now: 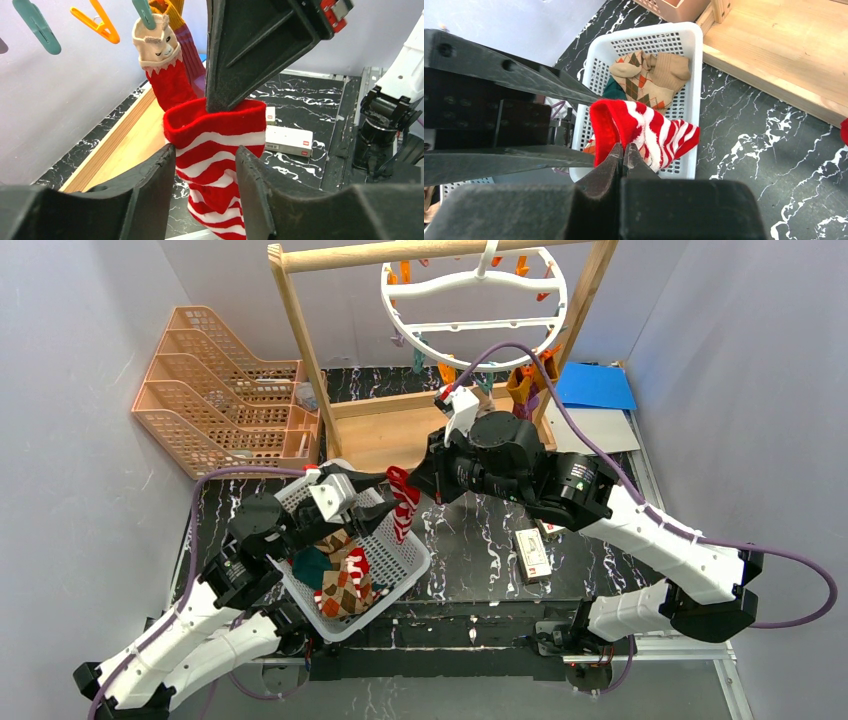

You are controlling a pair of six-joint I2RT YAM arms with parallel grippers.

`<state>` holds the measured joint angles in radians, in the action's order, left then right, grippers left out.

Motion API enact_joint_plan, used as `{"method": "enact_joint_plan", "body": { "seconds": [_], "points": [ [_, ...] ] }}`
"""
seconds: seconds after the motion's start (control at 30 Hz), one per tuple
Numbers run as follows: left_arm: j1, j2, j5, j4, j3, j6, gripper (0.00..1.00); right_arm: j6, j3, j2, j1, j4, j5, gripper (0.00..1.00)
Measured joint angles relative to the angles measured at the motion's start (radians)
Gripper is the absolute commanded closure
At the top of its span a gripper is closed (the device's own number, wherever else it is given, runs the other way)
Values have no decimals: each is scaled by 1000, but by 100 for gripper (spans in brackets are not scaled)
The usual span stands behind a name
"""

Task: Clip the socks to the hanger
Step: Pick up the sock from the bin.

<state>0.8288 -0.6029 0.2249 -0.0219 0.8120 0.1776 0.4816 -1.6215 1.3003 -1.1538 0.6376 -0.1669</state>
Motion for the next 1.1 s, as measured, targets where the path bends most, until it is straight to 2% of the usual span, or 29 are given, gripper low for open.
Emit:
{"method": "enact_joint_plan", "body": {
  "seconds": [0.2,0.43,0.83,0.93,1.1],
  "points": [
    [0,-21,0,-4,0,3,61,-3,2,0,0,-18,32,99],
    [0,-17,-14,-26,0,6,56,-10,2,0,0,-19,57,99],
    [0,4,-52,-32,0,21,58,-14,16,-1,0,-27,76,99],
    [0,-3,-27,-36,0,18,60,-14,16,-1,0,-40,86,99],
    [0,-11,-3,-38,0,11,73,-14,16,-1,0,-46,96,99]
  ]
}}
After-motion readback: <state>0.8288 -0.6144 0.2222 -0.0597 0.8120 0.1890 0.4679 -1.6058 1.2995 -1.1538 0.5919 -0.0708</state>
